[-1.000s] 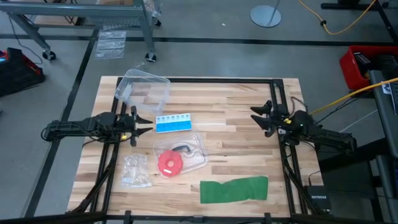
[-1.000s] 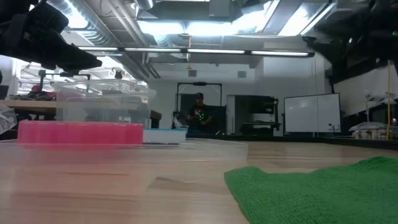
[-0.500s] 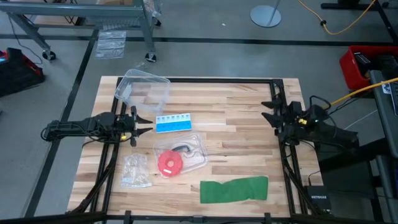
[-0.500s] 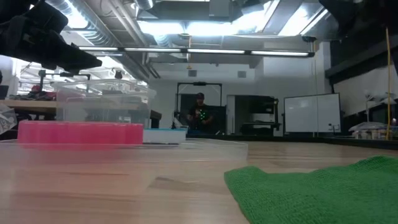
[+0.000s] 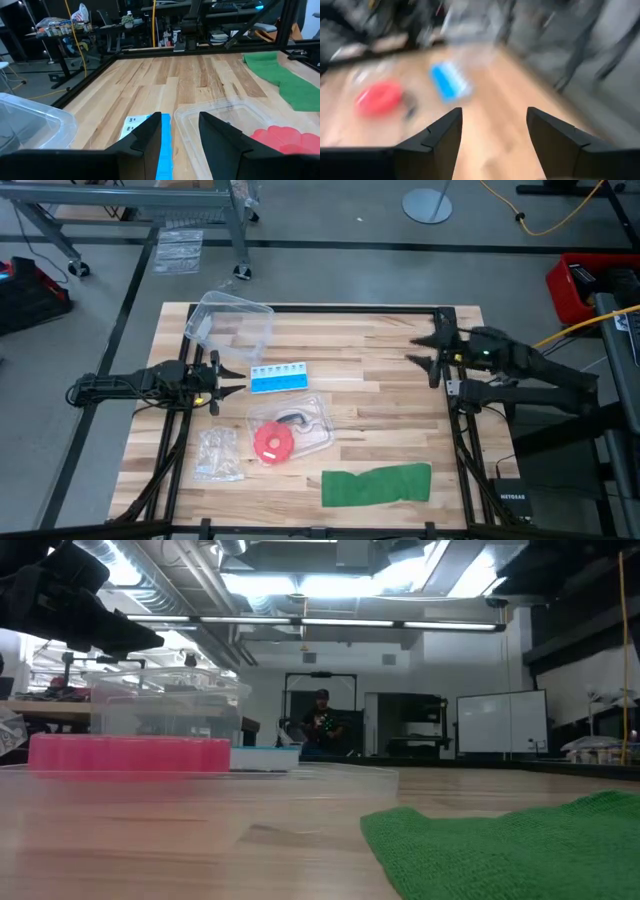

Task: Roll bandage
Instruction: Roll the green bandage

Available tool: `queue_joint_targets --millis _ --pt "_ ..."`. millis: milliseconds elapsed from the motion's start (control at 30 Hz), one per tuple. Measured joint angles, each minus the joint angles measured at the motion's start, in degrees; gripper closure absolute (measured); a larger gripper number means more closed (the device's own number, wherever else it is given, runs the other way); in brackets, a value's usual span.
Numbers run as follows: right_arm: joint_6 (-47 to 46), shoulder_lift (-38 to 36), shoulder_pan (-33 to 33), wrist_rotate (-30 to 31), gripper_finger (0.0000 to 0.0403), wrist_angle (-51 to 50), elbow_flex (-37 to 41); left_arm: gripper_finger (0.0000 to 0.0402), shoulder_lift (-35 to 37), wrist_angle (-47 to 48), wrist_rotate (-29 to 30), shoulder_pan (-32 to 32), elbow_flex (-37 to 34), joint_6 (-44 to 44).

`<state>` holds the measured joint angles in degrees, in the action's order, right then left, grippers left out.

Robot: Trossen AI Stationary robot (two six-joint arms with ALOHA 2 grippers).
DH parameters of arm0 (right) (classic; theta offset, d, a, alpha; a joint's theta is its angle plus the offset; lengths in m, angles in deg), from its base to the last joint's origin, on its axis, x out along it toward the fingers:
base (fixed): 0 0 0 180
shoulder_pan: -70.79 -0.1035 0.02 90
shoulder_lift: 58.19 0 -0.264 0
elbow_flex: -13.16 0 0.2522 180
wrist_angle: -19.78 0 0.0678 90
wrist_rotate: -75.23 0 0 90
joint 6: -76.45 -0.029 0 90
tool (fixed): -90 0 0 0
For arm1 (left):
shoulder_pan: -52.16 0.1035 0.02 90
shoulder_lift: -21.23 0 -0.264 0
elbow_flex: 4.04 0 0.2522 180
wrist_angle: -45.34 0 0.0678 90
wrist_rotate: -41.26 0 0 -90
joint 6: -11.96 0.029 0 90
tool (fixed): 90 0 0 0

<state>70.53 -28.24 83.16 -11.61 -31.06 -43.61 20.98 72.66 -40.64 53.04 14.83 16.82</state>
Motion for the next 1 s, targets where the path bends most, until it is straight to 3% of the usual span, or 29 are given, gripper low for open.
queue_joint_targets --millis 167,533,767,1000 --pt "-5.0 7.5 0.0 -14.0 0.0175 -14.3 -4.4 0.0277 0.0 0.0 0.0 0.0 0.0 0.0" --pt "-22.0 25.1 0.0 -31.6 0.0175 -35.7 -5.1 0.0277 0.0 0.0 0.0 0.0 0.0 0.1" --pt "-31.7 30.8 -4.0 -34.6 0.0175 -39.8 -5.1 0.0277 0.0 0.0 0.0 0.0 0.0 0.1" --pt "-52.0 31.4 -20.9 -34.2 0.0175 -36.5 -5.1 0.0277 0.0 0.0 0.0 0.0 0.0 0.1"
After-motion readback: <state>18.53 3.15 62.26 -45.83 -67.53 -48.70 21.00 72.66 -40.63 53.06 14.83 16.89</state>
